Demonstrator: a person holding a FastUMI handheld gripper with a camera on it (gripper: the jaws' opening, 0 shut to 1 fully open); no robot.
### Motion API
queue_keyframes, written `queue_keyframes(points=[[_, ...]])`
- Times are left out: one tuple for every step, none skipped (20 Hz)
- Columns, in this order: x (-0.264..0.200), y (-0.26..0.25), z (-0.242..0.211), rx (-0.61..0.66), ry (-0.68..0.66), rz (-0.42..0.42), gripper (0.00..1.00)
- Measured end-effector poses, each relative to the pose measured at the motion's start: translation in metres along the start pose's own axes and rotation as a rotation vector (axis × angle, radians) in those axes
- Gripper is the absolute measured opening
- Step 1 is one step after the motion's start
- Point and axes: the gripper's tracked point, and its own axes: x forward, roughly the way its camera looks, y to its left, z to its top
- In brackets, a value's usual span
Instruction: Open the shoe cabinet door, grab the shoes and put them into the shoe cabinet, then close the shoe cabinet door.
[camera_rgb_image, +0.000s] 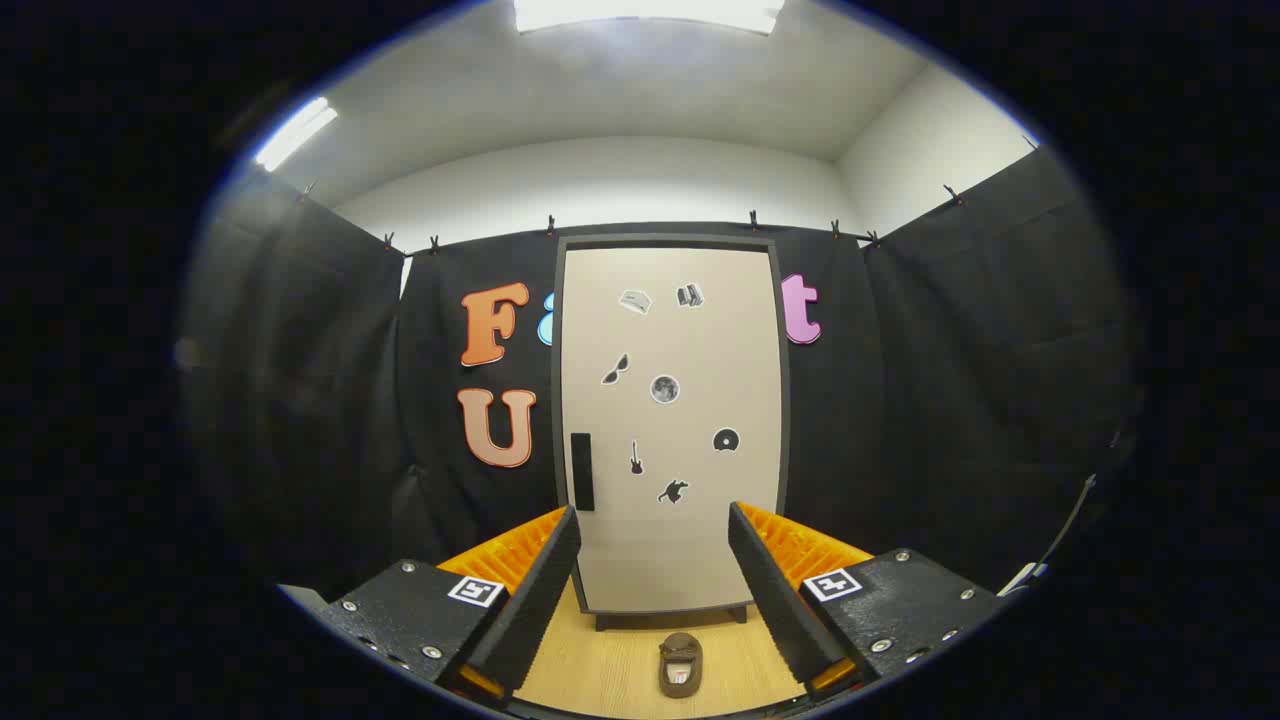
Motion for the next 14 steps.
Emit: queue_keyframes(points=[[0.001, 0.001, 0.000, 0.000, 0.000, 0.001, 0.93], [0.003, 0.004, -0.001, 0.001, 0.001, 0.003, 0.93], [0.005, 0.005, -0.002, 0.002, 0.004, 0.005, 0.93], [0.007, 0.006, -0.003, 0.003, 0.007, 0.008, 0.93], [0.009, 0.008, -0.004, 0.003, 0.012, 0.009, 0.93], [0.010, 0.009, -0.004, 0.003, 0.014, 0.009, 0.93], [0.011, 0.010, -0.004, 0.002, 0.013, 0.007, 0.93], [0.014, 0.011, -0.004, 0.001, 0.011, 0.006, 0.93], [0.015, 0.012, -0.003, 0.001, 0.010, 0.005, 0.93], [0.017, 0.012, -0.003, 0.001, 0.013, 0.006, 0.93], [0.018, 0.012, -0.002, 0.002, 0.011, 0.005, 0.93], [0.020, 0.013, -0.003, 0.004, 0.012, 0.006, 0.93], [0.020, 0.014, -0.003, 0.006, 0.017, 0.008, 0.93], [0.020, 0.016, -0.004, 0.007, 0.020, 0.010, 0.93]])
